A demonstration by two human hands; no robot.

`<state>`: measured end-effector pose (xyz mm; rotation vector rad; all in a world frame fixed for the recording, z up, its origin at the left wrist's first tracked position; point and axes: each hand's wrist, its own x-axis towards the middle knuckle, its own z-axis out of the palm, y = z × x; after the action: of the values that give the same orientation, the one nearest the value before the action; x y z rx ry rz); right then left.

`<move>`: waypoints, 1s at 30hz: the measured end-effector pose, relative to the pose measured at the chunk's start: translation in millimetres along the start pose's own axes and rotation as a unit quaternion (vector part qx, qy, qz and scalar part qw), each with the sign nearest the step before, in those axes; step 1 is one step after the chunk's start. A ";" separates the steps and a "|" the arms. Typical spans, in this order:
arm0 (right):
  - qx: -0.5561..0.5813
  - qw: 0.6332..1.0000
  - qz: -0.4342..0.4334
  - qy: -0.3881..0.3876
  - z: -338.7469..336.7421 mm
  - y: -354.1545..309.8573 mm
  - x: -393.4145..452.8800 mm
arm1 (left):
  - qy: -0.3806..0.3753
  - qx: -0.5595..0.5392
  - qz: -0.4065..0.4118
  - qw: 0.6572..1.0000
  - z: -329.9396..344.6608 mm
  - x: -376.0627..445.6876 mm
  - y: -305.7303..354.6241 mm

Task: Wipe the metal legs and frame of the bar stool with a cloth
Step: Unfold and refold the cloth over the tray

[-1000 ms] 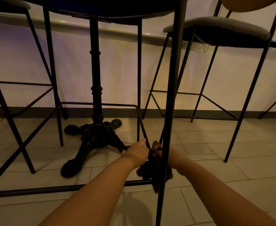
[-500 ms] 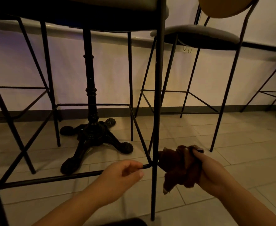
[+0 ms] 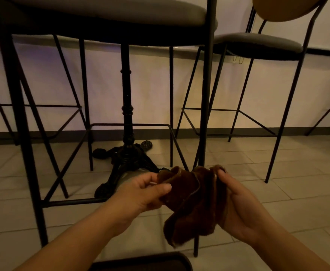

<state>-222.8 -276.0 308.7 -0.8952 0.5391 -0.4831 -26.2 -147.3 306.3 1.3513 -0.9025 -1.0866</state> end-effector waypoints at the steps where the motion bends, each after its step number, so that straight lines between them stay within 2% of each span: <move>1: 0.003 1.000 -0.007 -0.010 4.4 1.9 2.3 | 0.017 0.004 0.025 1.000 -4.5 -1.3 6.2; 5: 0.009 0.998 -0.006 -0.066 19.9 9.9 12.2 | 0.094 0.034 0.091 0.991 -15.3 -5.0 27.5; 8: 0.012 0.991 -0.003 -0.132 21.2 14.4 17.6 | 0.141 0.131 0.135 0.972 -24.3 -10.4 41.2; 10: -0.003 0.978 0.007 -0.206 18.8 15.7 19.6 | 0.149 0.202 0.167 0.954 -30.4 -16.4 51.9; 12: -0.086 0.966 0.014 -0.244 18.3 17.1 21.6 | 0.132 0.256 0.184 0.940 -33.7 -22.6 61.9; 15: -0.267 0.943 0.006 -0.197 26.4 23.8 25.1 | 0.089 0.297 0.172 0.935 -33.3 -29.4 69.1; 17: -0.342 0.923 -0.021 -0.176 37.1 29.7 24.9 | 0.076 0.320 0.151 0.932 -31.0 -31.8 67.4; 20: -0.347 0.923 -0.046 -0.160 50.7 44.2 25.9 | 0.059 0.359 0.124 0.923 -29.2 -31.9 60.9; 24: -0.343 0.927 -0.110 -0.103 67.5 54.3 29.4 | 0.060 0.381 0.110 0.916 -37.6 -29.8 53.0; 26: -0.355 0.923 -0.132 -0.070 70.3 51.9 29.6 | 0.064 0.358 0.101 0.926 -46.7 -30.2 48.9; 30: -0.406 0.896 -0.166 -0.072 73.4 42.8 25.6 | 0.044 0.291 0.071 0.953 -70.0 -34.6 40.9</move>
<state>-150.5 -224.7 304.8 -1.8354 0.4502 -0.4939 34.1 -97.5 346.9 1.7625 -1.2933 -0.6606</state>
